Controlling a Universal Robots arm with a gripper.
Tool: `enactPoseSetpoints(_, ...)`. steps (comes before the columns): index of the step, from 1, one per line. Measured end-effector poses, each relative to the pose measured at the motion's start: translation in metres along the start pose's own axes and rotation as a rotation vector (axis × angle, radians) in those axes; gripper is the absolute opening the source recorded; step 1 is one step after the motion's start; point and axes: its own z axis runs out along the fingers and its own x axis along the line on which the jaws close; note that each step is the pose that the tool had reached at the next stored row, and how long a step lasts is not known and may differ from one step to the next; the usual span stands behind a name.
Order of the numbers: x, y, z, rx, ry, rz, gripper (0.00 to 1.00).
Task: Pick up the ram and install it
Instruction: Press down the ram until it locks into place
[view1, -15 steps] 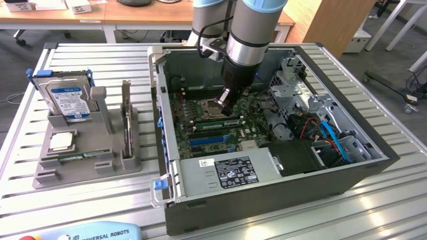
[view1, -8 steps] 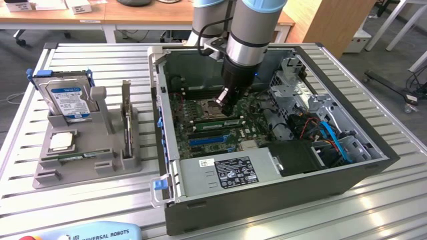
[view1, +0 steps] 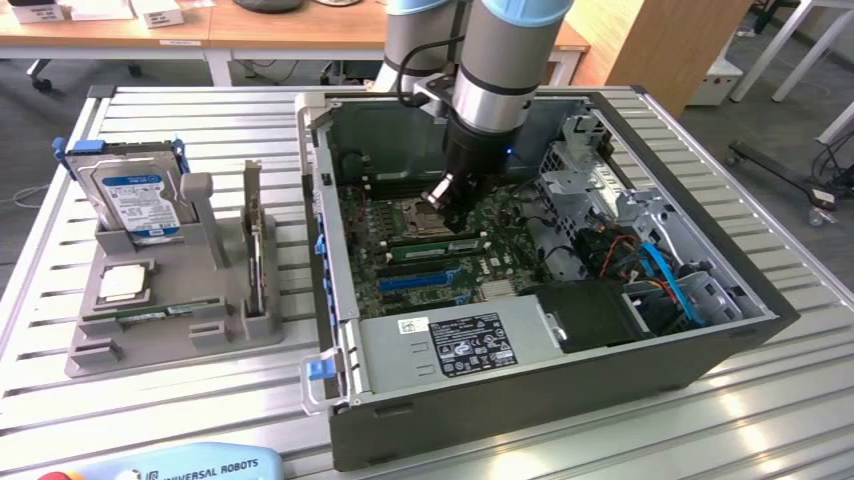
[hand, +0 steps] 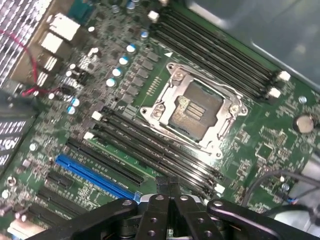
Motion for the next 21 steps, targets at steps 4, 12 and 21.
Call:
enactPoseSetpoints(4,0.0,0.0,0.0005,0.0023,-0.0027,0.065,0.1)
enactPoseSetpoints(12,0.0,-0.0001,0.002,0.007,-0.0082,0.197,0.1)
enactPoseSetpoints(21,0.0002,-0.0001,0.0036,0.0124,-0.0144,0.35,0.1)
